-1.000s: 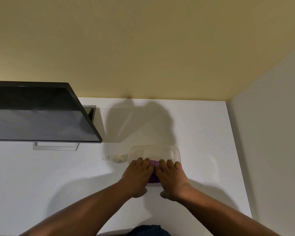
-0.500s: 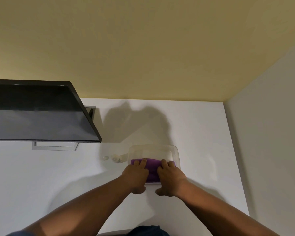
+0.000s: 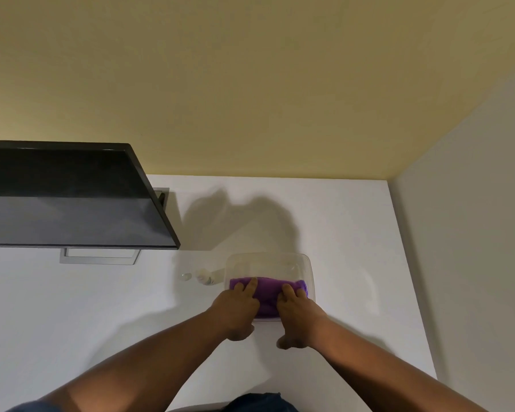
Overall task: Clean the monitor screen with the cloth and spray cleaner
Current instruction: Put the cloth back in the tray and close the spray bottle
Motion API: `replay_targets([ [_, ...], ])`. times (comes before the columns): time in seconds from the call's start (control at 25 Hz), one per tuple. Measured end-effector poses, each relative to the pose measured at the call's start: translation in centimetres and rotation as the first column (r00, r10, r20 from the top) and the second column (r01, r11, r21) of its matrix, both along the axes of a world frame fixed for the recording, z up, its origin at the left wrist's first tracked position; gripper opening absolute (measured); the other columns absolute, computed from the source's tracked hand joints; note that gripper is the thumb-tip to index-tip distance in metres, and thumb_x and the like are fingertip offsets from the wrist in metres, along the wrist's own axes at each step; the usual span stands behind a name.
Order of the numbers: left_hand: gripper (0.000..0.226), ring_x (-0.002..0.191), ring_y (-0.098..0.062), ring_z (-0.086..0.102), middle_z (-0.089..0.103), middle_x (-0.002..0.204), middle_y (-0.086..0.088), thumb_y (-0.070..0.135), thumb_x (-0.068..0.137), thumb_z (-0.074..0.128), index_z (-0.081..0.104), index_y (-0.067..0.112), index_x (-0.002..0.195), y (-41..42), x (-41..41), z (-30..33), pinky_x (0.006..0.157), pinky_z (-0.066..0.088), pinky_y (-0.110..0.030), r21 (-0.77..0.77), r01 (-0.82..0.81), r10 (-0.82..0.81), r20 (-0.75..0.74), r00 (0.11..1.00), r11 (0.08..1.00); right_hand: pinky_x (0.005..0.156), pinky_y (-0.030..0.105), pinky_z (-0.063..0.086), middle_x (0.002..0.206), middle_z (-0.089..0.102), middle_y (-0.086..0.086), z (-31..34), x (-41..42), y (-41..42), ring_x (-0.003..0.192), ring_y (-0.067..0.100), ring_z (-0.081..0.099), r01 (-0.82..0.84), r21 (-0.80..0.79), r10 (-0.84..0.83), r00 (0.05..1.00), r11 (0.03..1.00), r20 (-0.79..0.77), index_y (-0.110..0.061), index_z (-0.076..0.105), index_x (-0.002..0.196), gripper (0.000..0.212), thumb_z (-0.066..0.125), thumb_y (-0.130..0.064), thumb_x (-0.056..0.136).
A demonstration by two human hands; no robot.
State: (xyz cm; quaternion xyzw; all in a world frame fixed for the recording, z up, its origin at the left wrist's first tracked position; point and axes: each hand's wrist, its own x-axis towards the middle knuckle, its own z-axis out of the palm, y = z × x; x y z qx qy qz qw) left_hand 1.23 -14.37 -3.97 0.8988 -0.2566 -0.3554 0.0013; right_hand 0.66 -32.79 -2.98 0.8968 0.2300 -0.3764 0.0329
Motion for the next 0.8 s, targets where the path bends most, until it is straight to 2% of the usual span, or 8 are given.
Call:
replay_targets([
  [0.12,0.053,0.146,-0.032,0.037,0.015,0.171,-0.011,0.052,0.098,0.058,0.053,0.019,0.140,0.6,-0.5,0.6,0.113,0.042,-0.046,-0.060,0.009,-0.005,0.064,0.998,0.998,0.106,0.042,0.047,0.143,0.050,0.006,0.7,0.1,-0.2,0.130,0.028,0.048,0.050,0.113,-0.056,0.997,0.992,0.054,-0.015,0.046,0.145,0.084,0.065,-0.069,0.083],
  [0.24,0.059,0.148,-0.033,0.034,0.021,0.169,-0.011,0.060,0.096,0.054,0.053,0.018,0.138,1.3,-0.8,1.5,0.112,0.042,-0.045,-0.117,0.001,0.015,0.134,0.991,0.993,0.091,0.036,0.051,0.126,0.062,0.002,1.6,0.4,0.0,0.113,0.024,0.059,0.037,0.207,-0.070,0.985,0.978,0.155,-0.019,0.057,0.129,0.081,0.050,-0.084,0.081],
  [0.36,0.060,0.151,-0.032,0.029,0.024,0.168,-0.010,0.062,0.096,0.050,0.053,0.018,0.136,2.5,-1.2,2.7,0.111,0.042,-0.044,-0.169,-0.028,0.064,0.210,0.976,0.985,0.076,0.030,0.047,0.112,0.062,-0.001,2.6,0.7,0.7,0.099,0.021,0.060,0.043,0.256,-0.092,0.978,0.966,0.185,-0.023,0.059,0.118,0.079,0.043,-0.090,0.078],
  [0.48,0.059,0.146,-0.027,0.037,0.039,0.161,-0.006,0.058,0.099,0.046,0.053,0.017,0.140,4.0,-2.2,4.1,0.112,0.043,-0.039,-0.260,-0.112,0.184,0.270,0.945,0.959,0.067,0.026,0.043,0.106,0.061,-0.003,3.3,0.8,1.9,0.089,0.017,0.059,0.091,0.351,-0.157,0.974,0.932,0.163,-0.024,0.061,0.116,0.062,0.051,-0.077,0.086],
  [0.6,0.039,0.118,-0.022,0.059,0.063,0.132,-0.001,0.044,0.098,0.054,0.065,0.016,0.123,5.7,-3.2,5.1,0.096,0.054,-0.030,-0.428,-0.229,0.383,0.319,0.867,0.875,0.069,0.022,0.043,0.112,0.067,-0.003,3.8,1.0,3.5,0.087,0.012,0.058,0.155,0.455,-0.246,0.958,0.877,0.147,-0.022,0.061,0.124,0.046,0.059,-0.056,0.093],
  [0.72,0.011,0.093,-0.012,0.059,0.062,0.104,0.006,0.030,0.096,0.063,0.064,0.019,0.100,7.8,-3.6,5.7,0.080,0.055,-0.023,-0.563,-0.387,0.613,0.289,0.736,0.730,0.077,0.023,0.049,0.113,0.069,-0.003,4.1,1.3,5.4,0.093,0.015,0.065,0.196,0.530,-0.317,0.937,0.825,0.148,-0.020,0.064,0.123,0.039,0.058,-0.048,0.095],
  [0.8,0.007,0.085,-0.010,0.057,0.058,0.095,0.010,0.023,0.095,0.066,0.060,0.022,0.093,9.4,-3.5,5.7,0.075,0.049,-0.014,-0.615,-0.474,0.722,0.241,0.648,0.631,0.080,0.024,0.049,0.112,0.070,-0.003,4.3,1.6,6.7,0.096,0.017,0.066,0.241,0.569,-0.377,0.917,0.786,0.132,-0.021,0.066,0.121,0.038,0.059,-0.045,0.094],
])
